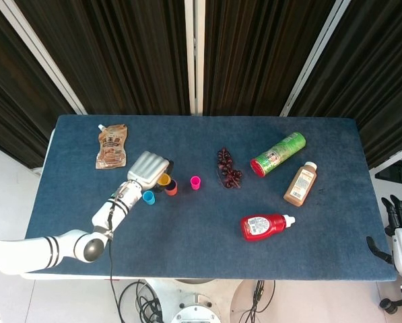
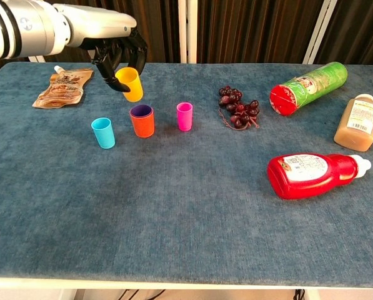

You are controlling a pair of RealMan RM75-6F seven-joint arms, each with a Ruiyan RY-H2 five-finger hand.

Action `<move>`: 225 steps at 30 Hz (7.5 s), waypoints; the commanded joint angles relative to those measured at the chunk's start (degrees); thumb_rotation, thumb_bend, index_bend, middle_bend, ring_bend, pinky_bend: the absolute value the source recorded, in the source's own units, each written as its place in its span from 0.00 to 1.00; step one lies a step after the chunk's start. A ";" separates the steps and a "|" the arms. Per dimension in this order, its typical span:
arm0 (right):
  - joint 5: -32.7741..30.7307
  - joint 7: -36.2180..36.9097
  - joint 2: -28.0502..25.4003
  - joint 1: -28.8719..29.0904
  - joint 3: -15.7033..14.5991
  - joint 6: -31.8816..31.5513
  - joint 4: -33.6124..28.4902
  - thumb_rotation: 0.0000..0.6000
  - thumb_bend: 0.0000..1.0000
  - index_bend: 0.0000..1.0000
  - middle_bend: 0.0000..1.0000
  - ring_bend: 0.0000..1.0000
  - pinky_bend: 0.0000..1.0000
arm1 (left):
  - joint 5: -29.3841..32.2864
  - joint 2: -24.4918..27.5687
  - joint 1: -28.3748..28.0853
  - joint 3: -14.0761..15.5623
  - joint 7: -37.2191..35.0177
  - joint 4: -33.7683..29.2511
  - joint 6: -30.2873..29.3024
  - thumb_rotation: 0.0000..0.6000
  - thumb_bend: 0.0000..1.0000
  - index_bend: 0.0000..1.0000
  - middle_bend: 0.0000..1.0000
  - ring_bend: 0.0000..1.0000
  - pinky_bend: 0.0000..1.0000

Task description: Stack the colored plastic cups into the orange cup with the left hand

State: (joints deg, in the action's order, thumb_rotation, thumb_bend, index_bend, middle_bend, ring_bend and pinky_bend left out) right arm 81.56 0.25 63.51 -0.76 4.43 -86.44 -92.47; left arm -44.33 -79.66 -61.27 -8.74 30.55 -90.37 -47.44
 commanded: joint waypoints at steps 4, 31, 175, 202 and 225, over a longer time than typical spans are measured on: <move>-0.11 -0.17 0.07 0.11 0.09 0.14 -0.08 1.00 0.23 0.00 0.00 0.00 0.00 | 1.37 0.33 0.03 0.78 -0.19 -0.59 0.32 1.00 0.26 0.53 0.51 0.54 0.68; -0.68 1.40 0.17 0.15 0.10 0.86 1.00 1.00 0.23 0.00 0.00 0.00 0.00 | 0.92 -5.81 -0.90 -0.11 -5.47 6.77 2.54 1.00 0.26 0.53 0.51 0.54 0.68; -2.45 3.46 -2.30 -0.02 -0.26 2.95 0.25 1.00 0.23 0.00 0.00 0.00 0.00 | 1.72 -12.27 6.81 -5.47 -4.75 7.22 -5.95 1.00 0.26 0.51 0.52 0.54 0.71; -2.39 4.91 -2.01 -0.22 -0.38 3.23 1.31 1.00 0.23 0.00 0.00 0.00 0.00 | 3.19 -15.89 0.21 -8.12 1.70 8.15 -5.53 1.00 0.19 0.33 0.32 0.32 0.54; -3.40 9.53 -2.09 -0.92 -0.05 3.80 4.00 1.00 0.23 0.00 0.00 0.00 0.00 | 7.18 -25.84 -6.73 -5.34 7.33 24.11 -0.40 1.00 0.18 0.39 0.37 0.34 0.52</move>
State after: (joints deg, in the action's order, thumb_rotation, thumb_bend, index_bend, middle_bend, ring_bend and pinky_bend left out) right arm 78.15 9.69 61.40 -1.68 4.35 -82.62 -88.54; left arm -36.44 -105.09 -67.83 -14.39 37.83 -66.96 -47.79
